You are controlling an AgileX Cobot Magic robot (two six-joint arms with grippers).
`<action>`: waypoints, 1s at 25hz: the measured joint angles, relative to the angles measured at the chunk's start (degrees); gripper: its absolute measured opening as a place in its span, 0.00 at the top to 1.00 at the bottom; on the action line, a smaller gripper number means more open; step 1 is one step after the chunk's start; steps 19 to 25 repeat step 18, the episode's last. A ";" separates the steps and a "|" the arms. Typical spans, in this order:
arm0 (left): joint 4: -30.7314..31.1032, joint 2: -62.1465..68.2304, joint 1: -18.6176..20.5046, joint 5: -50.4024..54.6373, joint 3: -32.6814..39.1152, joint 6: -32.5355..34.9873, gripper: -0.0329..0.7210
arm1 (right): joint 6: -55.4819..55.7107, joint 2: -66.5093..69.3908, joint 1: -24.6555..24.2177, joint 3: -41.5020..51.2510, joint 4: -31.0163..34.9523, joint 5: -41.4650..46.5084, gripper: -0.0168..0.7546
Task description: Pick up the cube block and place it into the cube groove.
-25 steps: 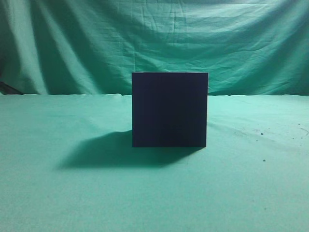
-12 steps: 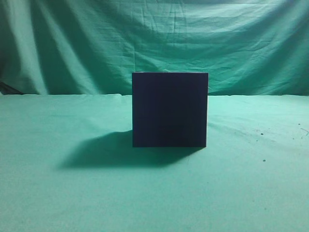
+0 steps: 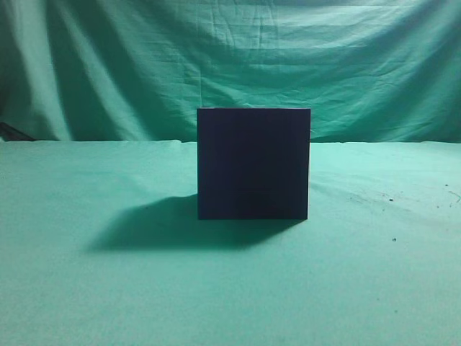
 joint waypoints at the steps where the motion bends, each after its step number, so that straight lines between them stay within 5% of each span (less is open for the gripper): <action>1: 0.00 0.00 0.00 0.00 0.00 0.00 0.96 | 0.00 0.00 -0.09 0.08 0.04 0.00 0.98; 25: 0.00 0.00 0.00 0.00 0.00 0.00 0.96 | -0.20 0.00 -0.09 0.12 0.41 0.00 0.98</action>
